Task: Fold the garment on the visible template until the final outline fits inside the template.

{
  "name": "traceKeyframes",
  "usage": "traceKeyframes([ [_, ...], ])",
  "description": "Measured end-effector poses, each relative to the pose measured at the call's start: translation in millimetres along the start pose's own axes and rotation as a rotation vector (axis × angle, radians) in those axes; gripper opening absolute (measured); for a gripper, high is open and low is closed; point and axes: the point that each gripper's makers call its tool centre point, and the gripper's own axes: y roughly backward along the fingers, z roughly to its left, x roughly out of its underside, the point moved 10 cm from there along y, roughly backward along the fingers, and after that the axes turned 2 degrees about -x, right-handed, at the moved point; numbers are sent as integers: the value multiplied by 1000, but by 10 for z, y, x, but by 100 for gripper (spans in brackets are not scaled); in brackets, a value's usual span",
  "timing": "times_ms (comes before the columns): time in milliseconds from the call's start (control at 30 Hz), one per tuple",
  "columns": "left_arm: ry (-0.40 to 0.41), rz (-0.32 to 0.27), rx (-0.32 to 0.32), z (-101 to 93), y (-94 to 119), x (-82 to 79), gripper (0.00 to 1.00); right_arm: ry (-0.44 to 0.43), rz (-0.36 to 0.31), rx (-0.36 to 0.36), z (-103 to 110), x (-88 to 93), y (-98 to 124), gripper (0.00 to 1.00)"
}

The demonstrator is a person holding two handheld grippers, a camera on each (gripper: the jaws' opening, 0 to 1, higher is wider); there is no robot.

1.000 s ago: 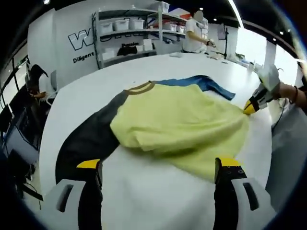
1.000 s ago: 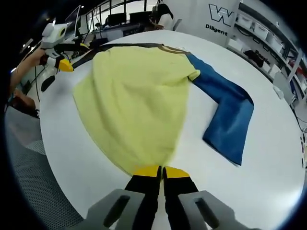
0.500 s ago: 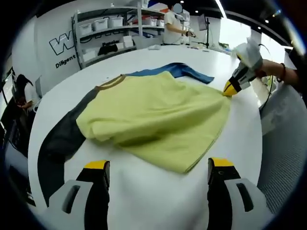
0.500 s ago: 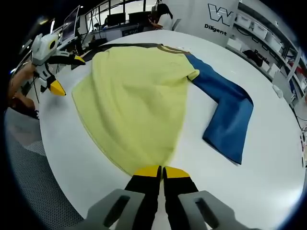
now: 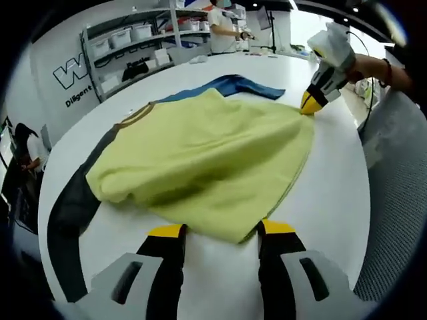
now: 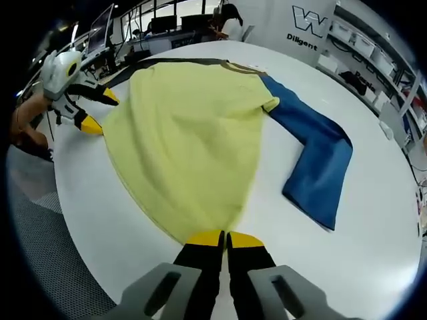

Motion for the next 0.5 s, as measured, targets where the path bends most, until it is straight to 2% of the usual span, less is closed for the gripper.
traceKeyframes([
  [67, -2, -1, -3, -11, 1, -5, 29, 2, 0, -1, 1, 0, 1, 0],
  [133, -35, -4, -17, -13, 1, -17, 24, 0, 1, -2, -2, 2, 1, 0],
  [267, -62, 5, -19, -16, 6, -35, 18, 6, 2, -2, 2, 0, 1, 0],
  [333, -66, -11, -23, -24, 41, -73, 13, 8, 2, -3, 2, -1, 2, 0],
  [433, -66, -52, -40, -17, 105, -186, 11, 2, 1, -7, -7, 1, 1, 0],
  [500, -72, -73, -39, -1, 151, -318, 11, 3, 1, -9, -5, 1, 1, 0],
])
